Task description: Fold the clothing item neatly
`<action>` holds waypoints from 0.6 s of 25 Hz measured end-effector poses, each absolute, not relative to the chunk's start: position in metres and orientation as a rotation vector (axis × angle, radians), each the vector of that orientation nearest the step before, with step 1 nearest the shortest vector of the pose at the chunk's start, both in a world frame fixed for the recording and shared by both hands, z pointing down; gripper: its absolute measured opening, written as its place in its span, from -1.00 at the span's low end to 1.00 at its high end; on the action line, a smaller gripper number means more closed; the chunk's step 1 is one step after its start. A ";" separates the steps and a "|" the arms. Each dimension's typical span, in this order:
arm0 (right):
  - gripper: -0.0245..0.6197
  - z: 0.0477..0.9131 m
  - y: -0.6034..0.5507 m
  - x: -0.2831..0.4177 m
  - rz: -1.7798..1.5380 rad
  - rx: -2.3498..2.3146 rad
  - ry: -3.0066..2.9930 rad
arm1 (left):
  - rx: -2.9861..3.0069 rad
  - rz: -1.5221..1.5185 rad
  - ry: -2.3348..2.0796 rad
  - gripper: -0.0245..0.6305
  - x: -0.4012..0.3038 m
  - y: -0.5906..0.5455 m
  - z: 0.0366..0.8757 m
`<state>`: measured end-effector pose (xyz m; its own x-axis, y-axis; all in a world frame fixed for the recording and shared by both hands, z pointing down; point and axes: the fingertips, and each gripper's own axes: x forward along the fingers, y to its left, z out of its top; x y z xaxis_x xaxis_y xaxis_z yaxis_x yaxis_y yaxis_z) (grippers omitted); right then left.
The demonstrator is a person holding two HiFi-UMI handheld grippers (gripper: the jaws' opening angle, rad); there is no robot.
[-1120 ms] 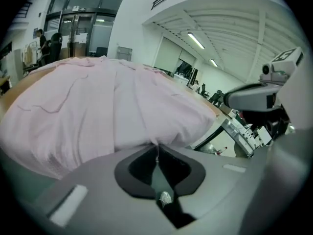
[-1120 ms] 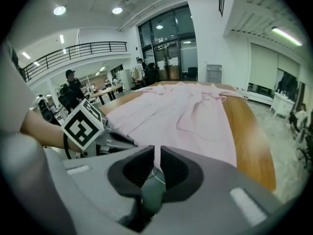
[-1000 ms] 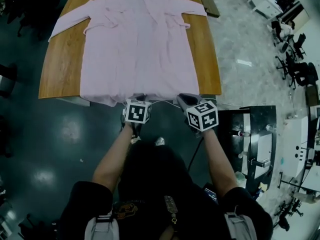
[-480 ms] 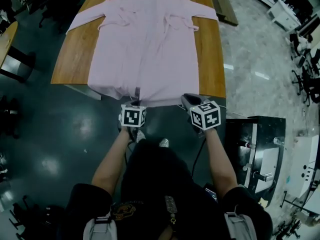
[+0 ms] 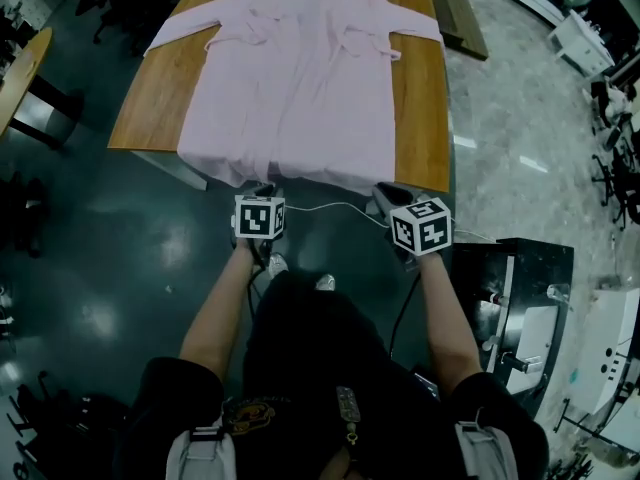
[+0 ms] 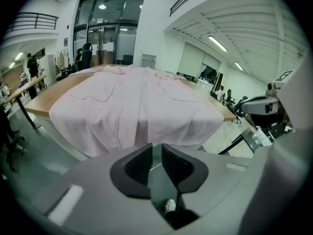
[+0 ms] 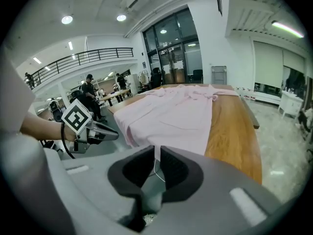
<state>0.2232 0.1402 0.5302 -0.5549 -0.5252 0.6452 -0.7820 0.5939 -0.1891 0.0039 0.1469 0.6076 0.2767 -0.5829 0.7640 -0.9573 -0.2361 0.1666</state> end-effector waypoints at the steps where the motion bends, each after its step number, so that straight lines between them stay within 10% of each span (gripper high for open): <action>1: -0.83 0.527 0.138 0.221 0.626 1.033 -2.297 | 1.940 0.748 -1.393 -0.72 0.005 0.144 0.597; 15: -0.83 0.483 0.073 0.133 0.528 1.021 -2.394 | 2.179 0.752 -1.384 -0.90 -0.020 0.063 0.521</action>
<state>0.1328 0.0734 0.4831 -0.6060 -0.5601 0.5648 -0.7456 0.6474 -0.1581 -0.0202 0.0633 0.5207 0.3483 -0.6699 0.6557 -0.9145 -0.3963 0.0809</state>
